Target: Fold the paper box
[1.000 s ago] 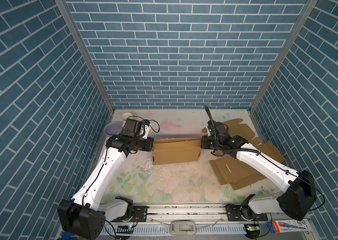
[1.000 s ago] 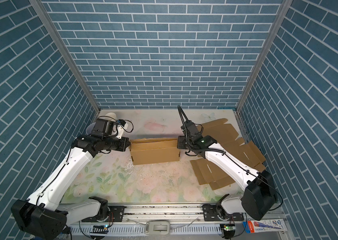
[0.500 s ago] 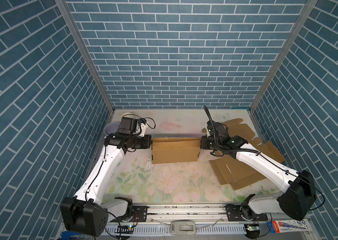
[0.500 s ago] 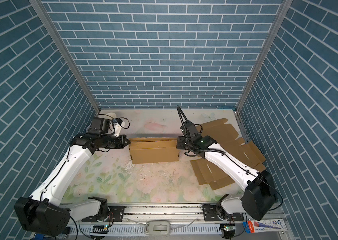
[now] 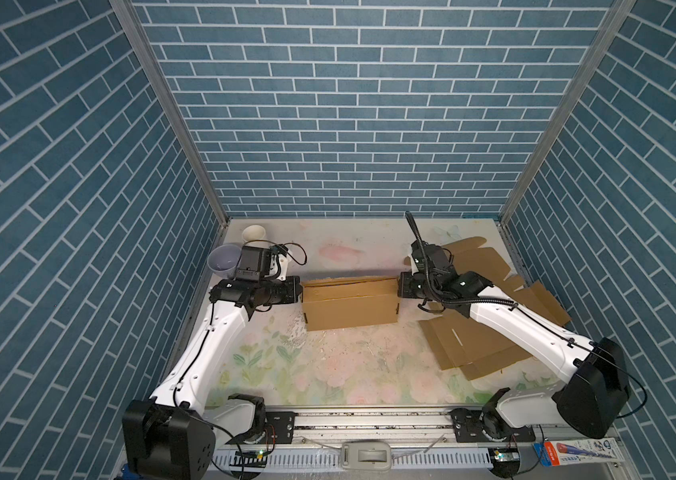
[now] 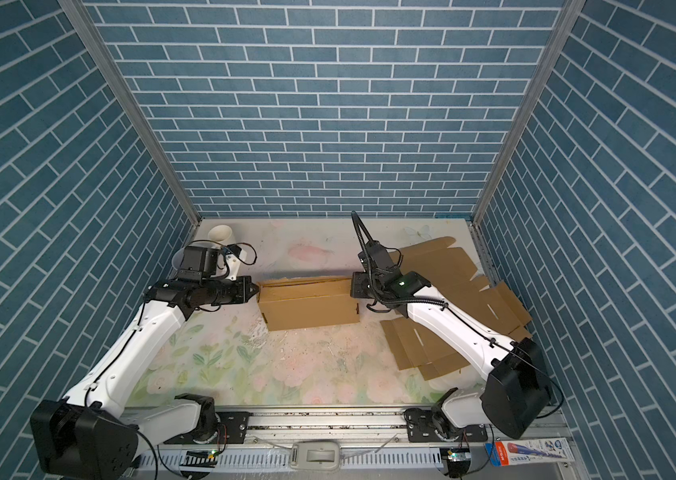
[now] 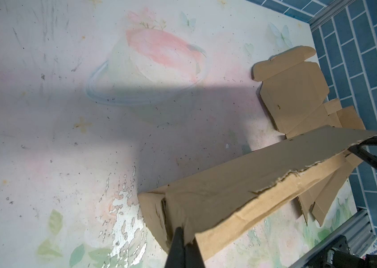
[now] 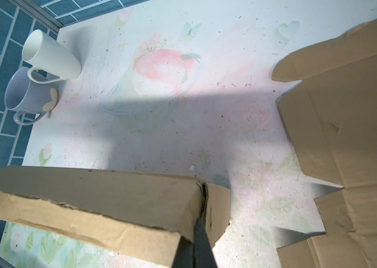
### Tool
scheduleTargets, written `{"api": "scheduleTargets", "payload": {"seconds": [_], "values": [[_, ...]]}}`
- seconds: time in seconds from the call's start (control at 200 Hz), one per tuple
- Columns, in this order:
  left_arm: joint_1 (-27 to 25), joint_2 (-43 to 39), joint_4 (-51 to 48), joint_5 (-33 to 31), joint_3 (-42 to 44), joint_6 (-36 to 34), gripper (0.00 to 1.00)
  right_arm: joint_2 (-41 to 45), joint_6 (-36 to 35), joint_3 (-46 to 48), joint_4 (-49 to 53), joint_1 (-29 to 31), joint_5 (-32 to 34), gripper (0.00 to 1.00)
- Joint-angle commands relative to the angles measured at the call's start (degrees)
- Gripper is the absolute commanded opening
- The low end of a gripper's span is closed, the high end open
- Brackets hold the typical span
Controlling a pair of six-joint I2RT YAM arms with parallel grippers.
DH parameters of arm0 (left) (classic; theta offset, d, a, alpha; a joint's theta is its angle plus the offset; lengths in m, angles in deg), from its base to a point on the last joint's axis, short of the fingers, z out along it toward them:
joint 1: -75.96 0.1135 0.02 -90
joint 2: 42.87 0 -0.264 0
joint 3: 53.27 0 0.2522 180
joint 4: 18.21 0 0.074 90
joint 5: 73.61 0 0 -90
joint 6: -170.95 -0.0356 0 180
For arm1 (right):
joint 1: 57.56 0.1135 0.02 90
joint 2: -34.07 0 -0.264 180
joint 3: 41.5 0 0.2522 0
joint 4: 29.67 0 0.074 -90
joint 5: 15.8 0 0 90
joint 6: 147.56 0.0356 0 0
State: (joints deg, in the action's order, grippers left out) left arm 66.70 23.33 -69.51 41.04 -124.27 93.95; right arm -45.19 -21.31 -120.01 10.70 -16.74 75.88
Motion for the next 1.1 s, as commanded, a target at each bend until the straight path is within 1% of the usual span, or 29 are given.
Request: {"api": "scheduleTargets", "payload": {"seconds": [0.0, 0.23, 0.32, 0.395, 0.535, 0.68, 0.755, 0.78, 0.93, 0.995, 1.05, 1.095], "values": [[0.12, -0.97, 0.06, -1.38, 3.33, 1.66, 0.0, -1.25, 3.38, 2.04, 4.38, 0.31, -0.73, 0.0], [0.12, -1.53, 3.41, -0.31, 5.66, 4.89, 0.0, -1.24, 4.44, 2.86, 3.37, 0.31, -1.58, 0.0], [0.12, -1.82, 3.57, 0.4, 5.85, 4.65, 0.0, -1.5, 4.38, 3.22, 3.36, 0.33, -1.5, 0.0], [0.13, -2.09, 2.47, -0.51, 6.92, 3.34, 0.0, -1.43, 4.02, 3.32, 3.6, 0.23, -1.58, 0.0], [0.12, -2.52, 2.15, -0.91, 8.88, 2.12, 0.0, -0.97, 1.76, 2.13, 4.05, 0.16, -1.81, 0.0], [0.12, -2.42, 2.22, -1.1, 8.83, 1.45, 0.0, -1.27, -1.6, -0.61, 4.83, -0.44, -5.25, 0.0], [0.13, -2.26, 2.2, -1.09, 8.48, 1.16, 0.0, -0.66, -4.18, -2.22, 5.66, -1.57, -6.37, 0.09], [0.17, -2.28, 2.25, -1.01, 8.52, 1.09, 0.0, -0.28, -5.07, -2.75, 5.88, -2.14, -8.62, 0.12], [0.05, -2.38, 2.48, -0.58, 8.71, 1.22, 0.0, 2.64, -12.26, -4.86, 7.94, -7.17, -13.31, 0.42], [0.03, -2.47, 2.4, -0.27, 8.62, 1.29, 0.0, 3.54, -18.86, -6.49, 9.48, -8.64, -14.81, 0.52], [0.05, -2.8, 2.45, -0.26, 8.53, 1.23, 0.0, 3.83, -25.7, -8.5, 11.01, -8.37, -13.55, 0.61], [0.06, -2.91, 2.48, -0.31, 8.47, 1.27, 0.0, 3.72, -32.11, -9.84, 12.2, -6.96, -11.46, 0.66]]}}
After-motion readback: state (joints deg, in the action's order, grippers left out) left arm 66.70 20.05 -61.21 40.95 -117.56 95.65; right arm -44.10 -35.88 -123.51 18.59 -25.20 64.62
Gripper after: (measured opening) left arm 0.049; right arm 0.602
